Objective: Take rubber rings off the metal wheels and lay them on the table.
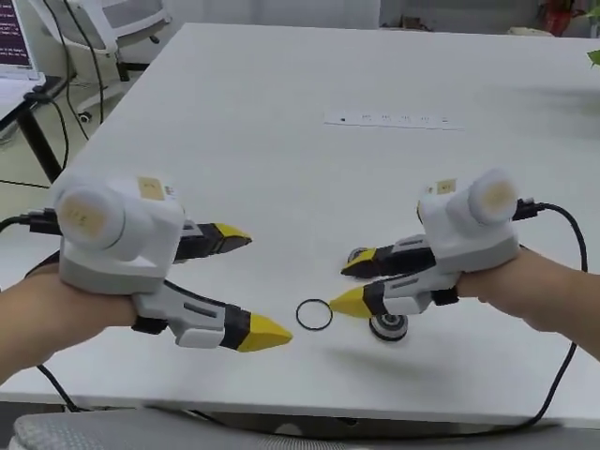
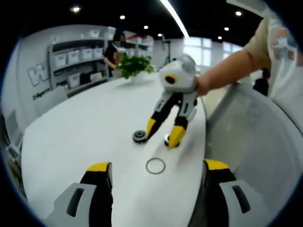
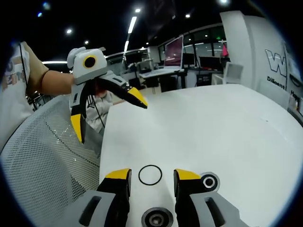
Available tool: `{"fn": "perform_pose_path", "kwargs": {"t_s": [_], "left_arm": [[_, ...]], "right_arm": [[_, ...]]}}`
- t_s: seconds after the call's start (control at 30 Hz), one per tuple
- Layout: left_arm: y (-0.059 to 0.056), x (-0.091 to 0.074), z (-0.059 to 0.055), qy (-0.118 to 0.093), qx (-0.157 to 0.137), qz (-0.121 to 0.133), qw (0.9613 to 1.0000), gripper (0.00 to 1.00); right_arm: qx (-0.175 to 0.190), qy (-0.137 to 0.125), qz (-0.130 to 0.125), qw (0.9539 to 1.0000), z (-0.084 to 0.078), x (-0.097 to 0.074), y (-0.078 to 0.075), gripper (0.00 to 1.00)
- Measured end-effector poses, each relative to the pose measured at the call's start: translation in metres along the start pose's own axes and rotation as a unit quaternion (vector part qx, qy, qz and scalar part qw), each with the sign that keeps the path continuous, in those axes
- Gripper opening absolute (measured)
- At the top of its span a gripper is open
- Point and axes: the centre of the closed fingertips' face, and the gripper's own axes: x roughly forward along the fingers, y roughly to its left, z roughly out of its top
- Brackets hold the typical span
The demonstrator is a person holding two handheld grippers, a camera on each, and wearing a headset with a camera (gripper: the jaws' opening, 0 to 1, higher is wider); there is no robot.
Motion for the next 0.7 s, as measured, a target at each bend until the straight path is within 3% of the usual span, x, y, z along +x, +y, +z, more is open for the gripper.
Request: {"fn": "perform_pose_path", "kwargs": {"t_s": [0.3,0.7], "left_arm": [[-0.004,0.01,0.01,-0.002,0.003,-0.002,1.0,0.81],[-0.003,0.036,0.031,-0.005,0.02,-0.016,0.9997,0.82]], "right_arm": [[-0.008,-0.016,-0.016,0.9997,0.002,-0.025,-0.005,0.47],[-0.017,-0.022,-0.038,0.9989,-0.009,-0.055,-0.015,0.6]]}}
